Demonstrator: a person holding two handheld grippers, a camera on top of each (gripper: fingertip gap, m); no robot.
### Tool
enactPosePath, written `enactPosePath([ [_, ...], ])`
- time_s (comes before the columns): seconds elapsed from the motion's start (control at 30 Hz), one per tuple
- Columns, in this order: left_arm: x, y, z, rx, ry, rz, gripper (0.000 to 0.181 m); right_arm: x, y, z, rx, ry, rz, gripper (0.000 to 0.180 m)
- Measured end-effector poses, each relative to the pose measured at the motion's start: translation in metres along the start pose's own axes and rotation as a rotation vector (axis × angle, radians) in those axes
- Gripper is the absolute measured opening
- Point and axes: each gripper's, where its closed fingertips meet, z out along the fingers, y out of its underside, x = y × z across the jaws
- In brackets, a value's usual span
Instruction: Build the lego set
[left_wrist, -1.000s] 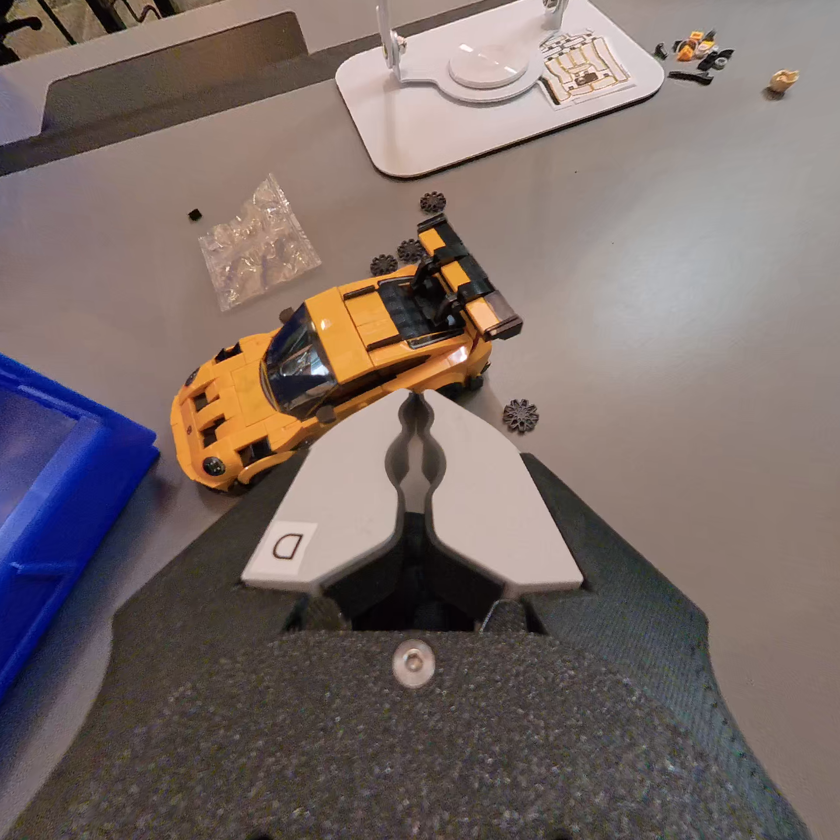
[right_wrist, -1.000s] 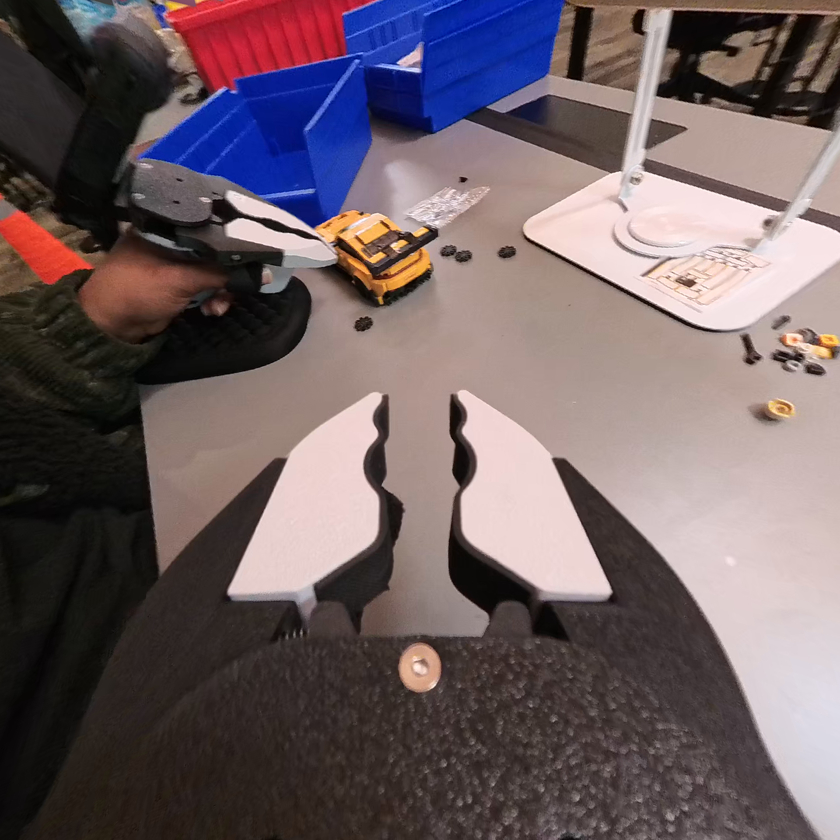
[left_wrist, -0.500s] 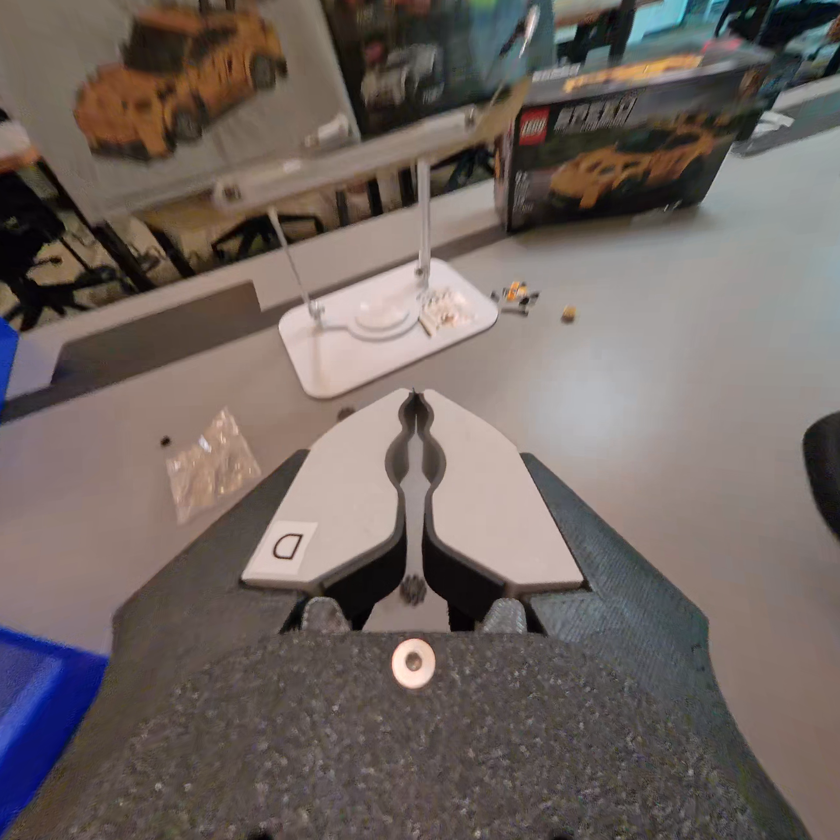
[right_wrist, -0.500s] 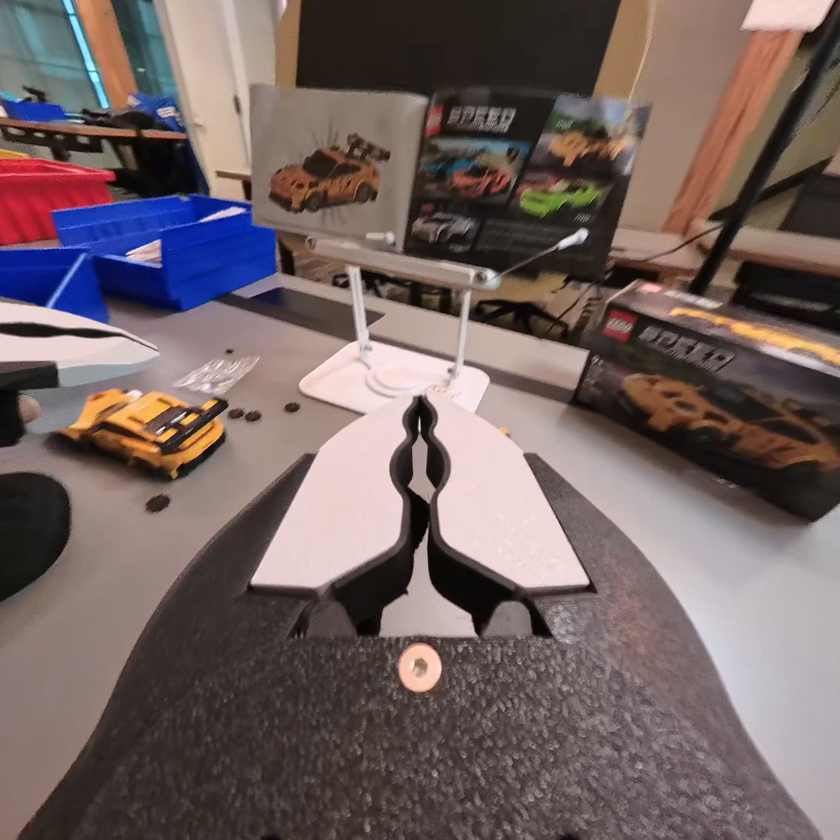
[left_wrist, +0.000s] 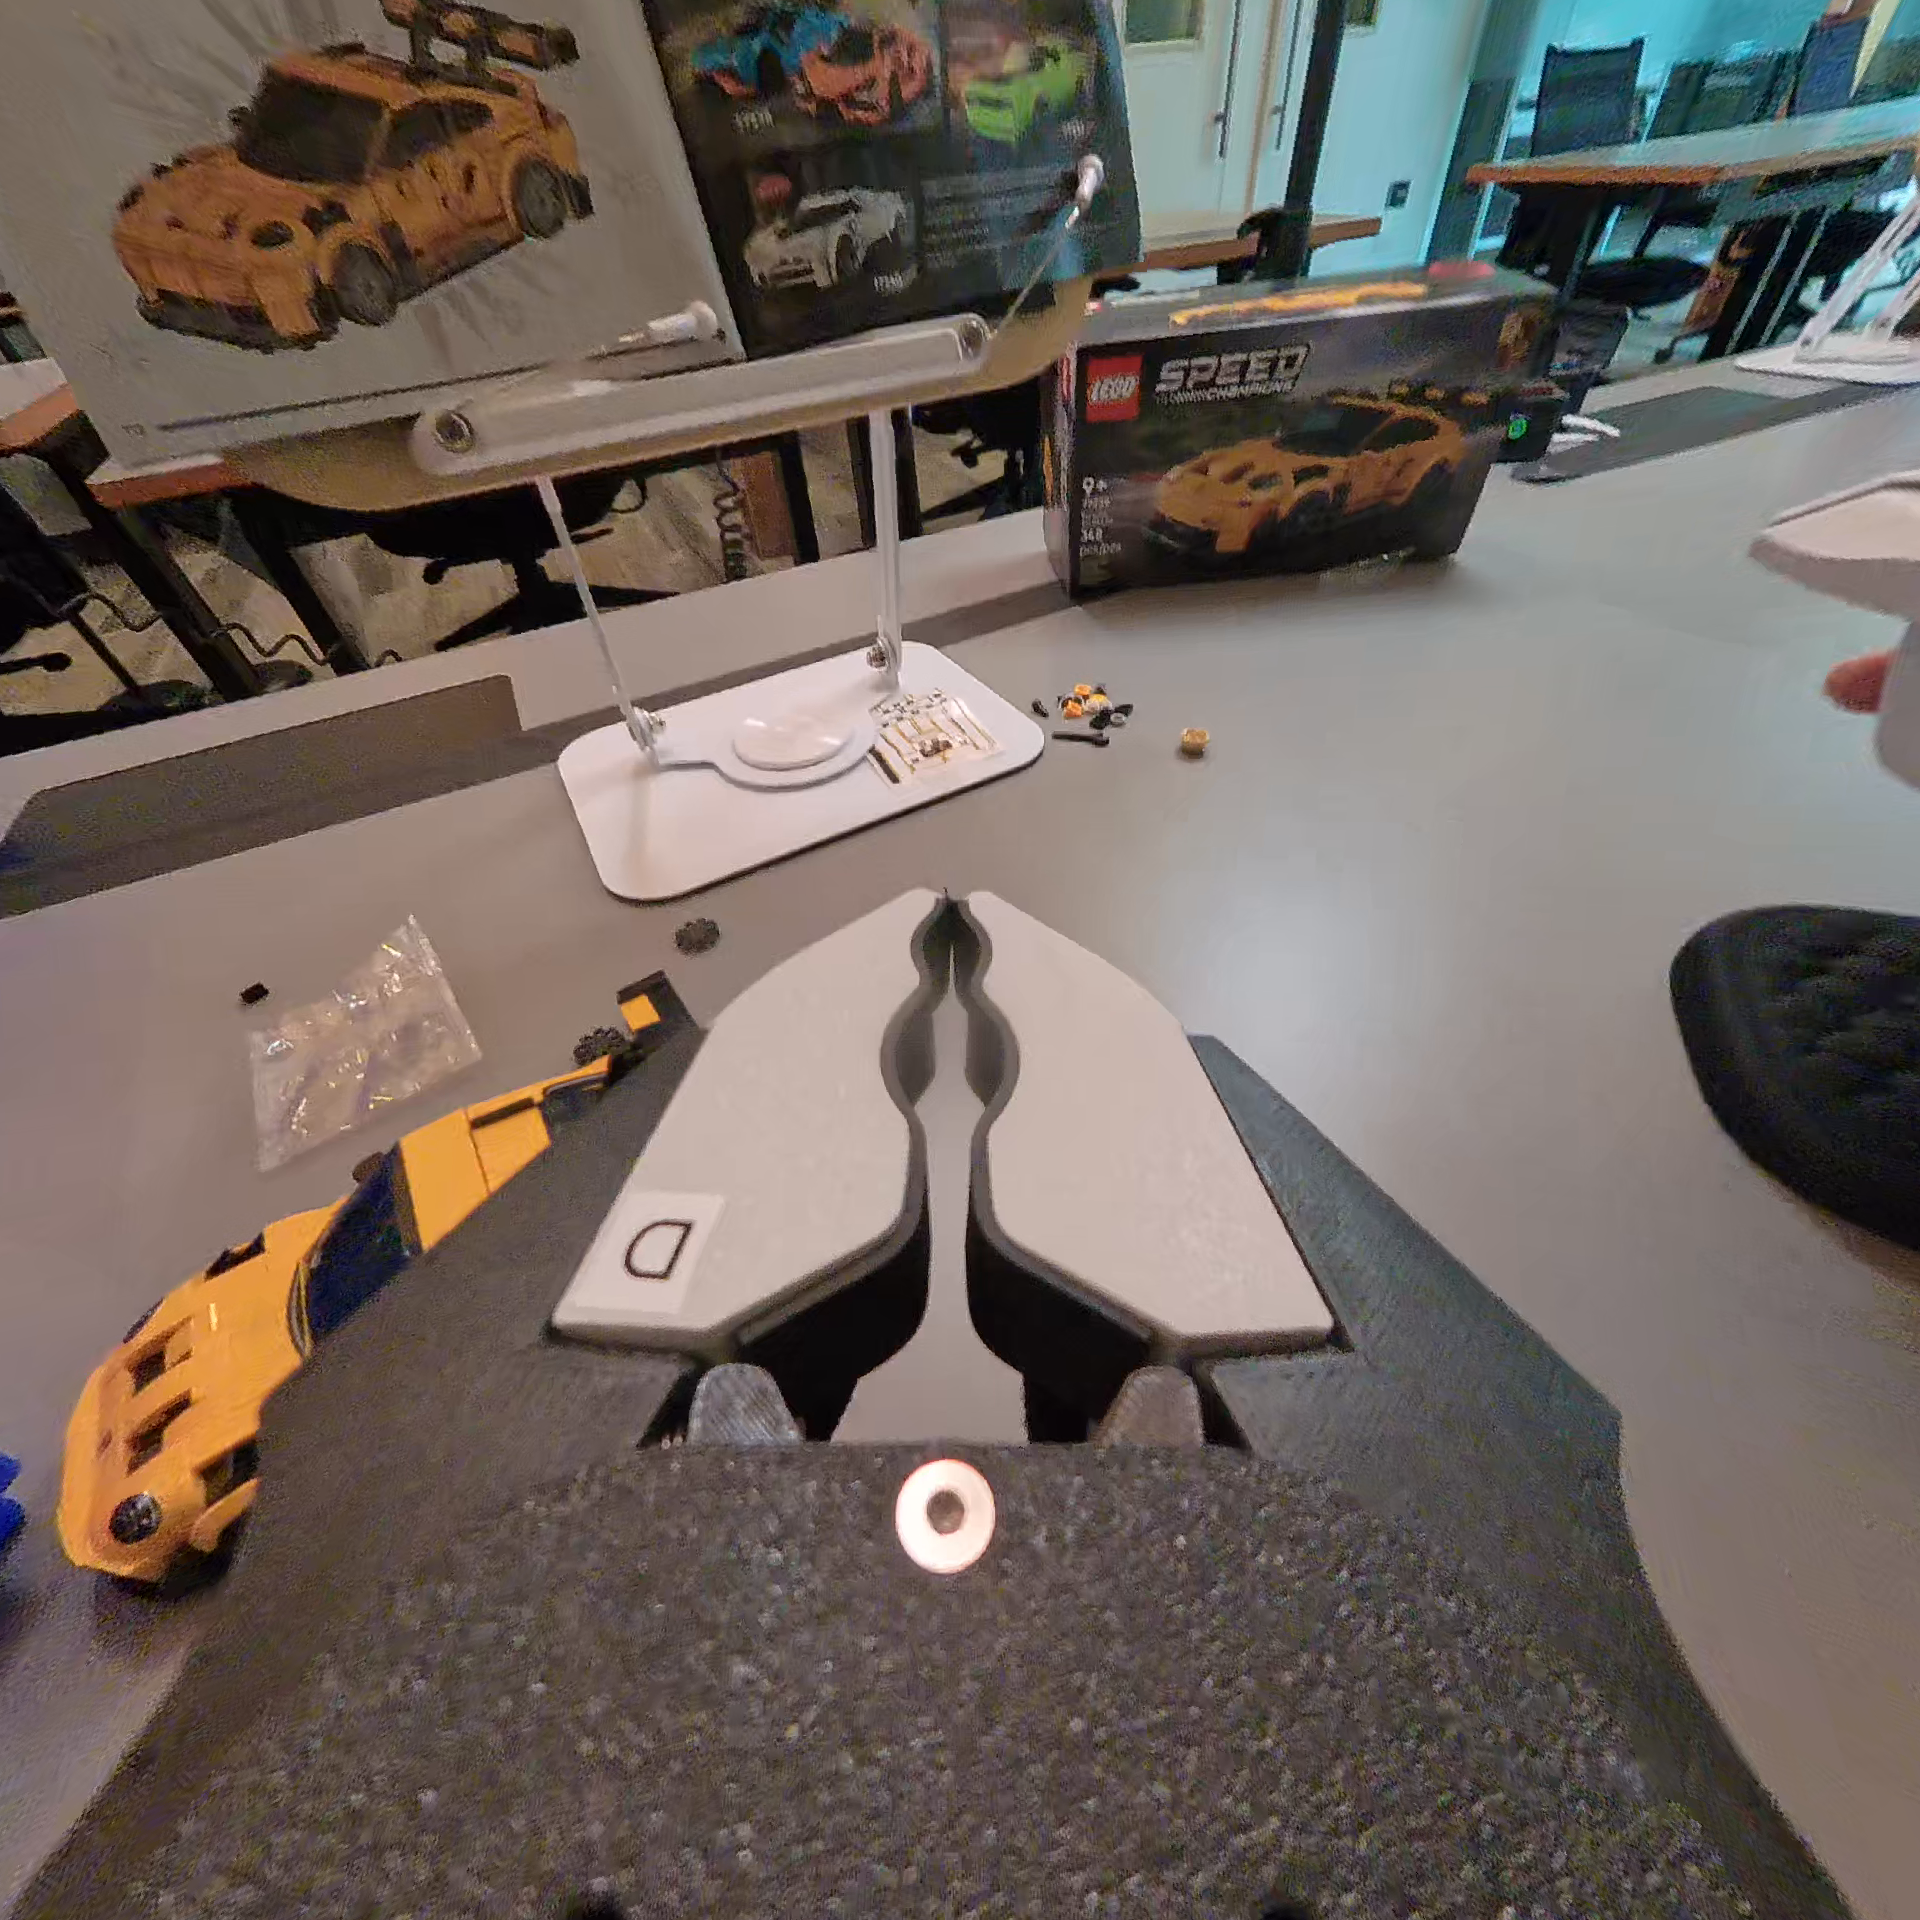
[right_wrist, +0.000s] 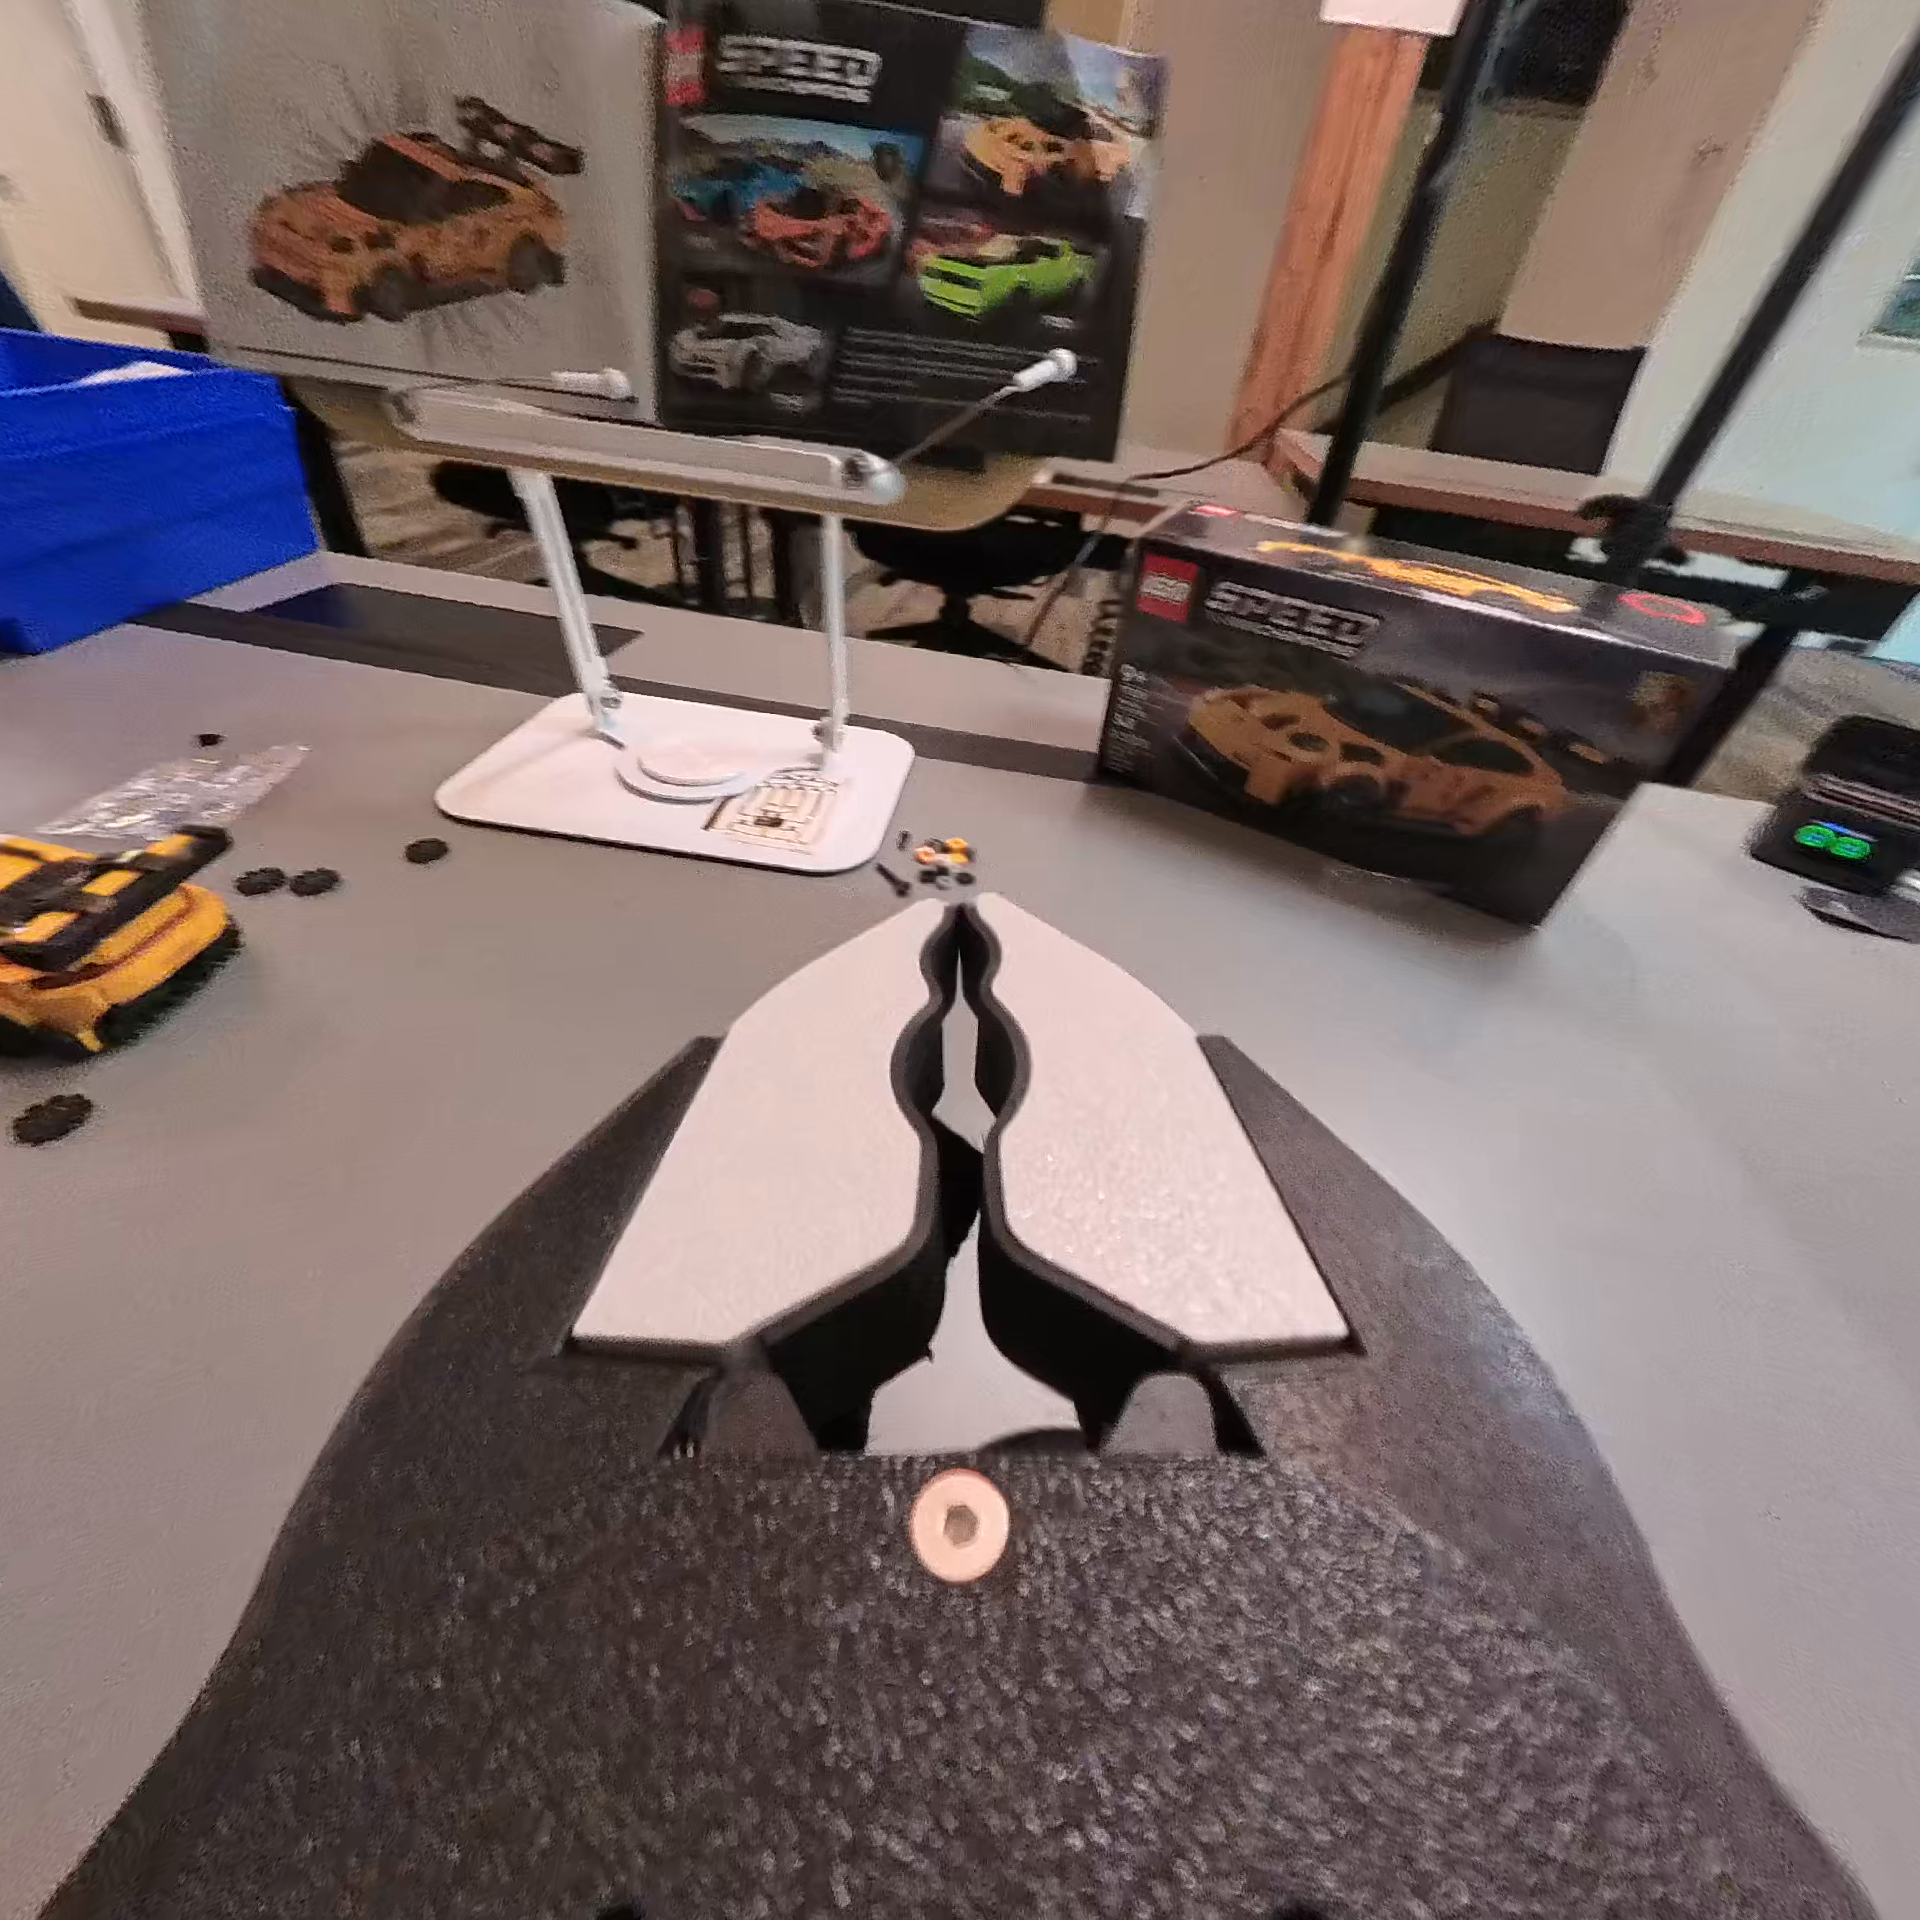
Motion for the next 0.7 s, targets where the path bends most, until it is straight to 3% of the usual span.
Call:
enactPosePath([
  [0.33, -0.017, 0.012, 0.017, -0.041, -0.002, -0.010, 0.000, 0.041, 0.025, 0.014, -0.055, 0.100, 0.050, 0.000],
  [0.7, -0.034, 0.032, 0.026, -0.088, -0.035, -0.055, 0.000, 0.043, 0.041, 0.027, -0.093, 0.099, 0.049, 0.000],
])
